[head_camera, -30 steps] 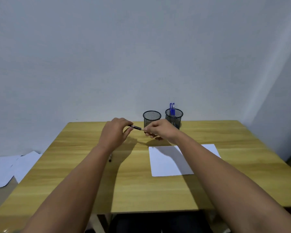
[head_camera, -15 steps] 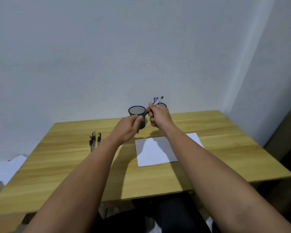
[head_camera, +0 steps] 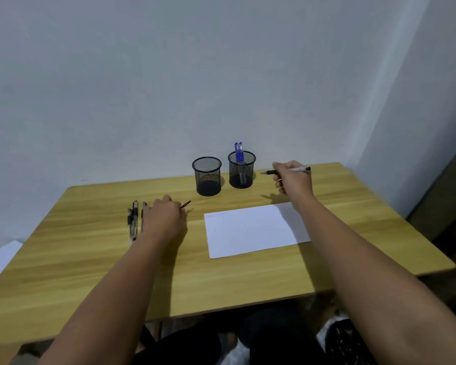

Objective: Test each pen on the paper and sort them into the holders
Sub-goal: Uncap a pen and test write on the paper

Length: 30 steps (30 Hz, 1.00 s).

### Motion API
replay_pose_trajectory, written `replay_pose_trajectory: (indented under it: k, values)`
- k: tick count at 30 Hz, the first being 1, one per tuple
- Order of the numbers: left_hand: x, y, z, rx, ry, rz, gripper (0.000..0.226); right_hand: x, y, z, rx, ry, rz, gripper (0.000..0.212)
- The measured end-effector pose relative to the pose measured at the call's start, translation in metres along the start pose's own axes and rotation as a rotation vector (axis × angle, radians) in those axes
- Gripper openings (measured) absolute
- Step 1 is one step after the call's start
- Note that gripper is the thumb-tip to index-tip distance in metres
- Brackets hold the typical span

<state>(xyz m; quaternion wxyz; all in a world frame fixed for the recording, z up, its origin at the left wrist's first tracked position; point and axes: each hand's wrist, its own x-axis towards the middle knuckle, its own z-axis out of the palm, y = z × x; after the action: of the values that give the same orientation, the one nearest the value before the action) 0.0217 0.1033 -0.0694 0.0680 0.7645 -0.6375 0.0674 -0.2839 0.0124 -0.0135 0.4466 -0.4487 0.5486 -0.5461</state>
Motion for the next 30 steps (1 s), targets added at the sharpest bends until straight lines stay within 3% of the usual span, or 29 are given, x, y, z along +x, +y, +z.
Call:
replay_pose_trajectory:
  k: [3, 6, 10, 13, 20, 25, 30]
  values:
    - [0.004, -0.001, 0.012, 0.101, -0.045, -0.024, 0.037, -0.007, 0.021, -0.004, -0.041, -0.034, 0.000, 0.018]
    - [0.003, 0.003, 0.020, 0.087, 0.016, -0.017, 0.038, -0.013, 0.038, 0.000, 0.006, -0.092, 0.010, 0.014]
    - [-0.003, 0.017, 0.024, -0.060, 0.211, 0.229, 0.045, -0.016, 0.048, 0.018, 0.097, -0.122, -0.012, 0.016]
    - [-0.012, 0.028, 0.027, -0.189, 0.147, 0.359, 0.054, -0.012, 0.057, 0.032, 0.158, -0.157, 0.019, 0.020]
    - [-0.025, 0.028, 0.045, -0.250, 0.097, 0.303, 0.060, 0.001, 0.087, 0.037, 0.116, -0.157, 0.057, 0.025]
    - [-0.025, 0.027, 0.049, -0.288, 0.117, 0.289, 0.059, -0.003, 0.077, 0.050, 0.121, -0.245, 0.028, 0.021]
    - [-0.024, 0.027, 0.051, -0.302, 0.125, 0.285, 0.059, -0.011, 0.087, 0.063, 0.064, -0.307, -0.015, 0.043]
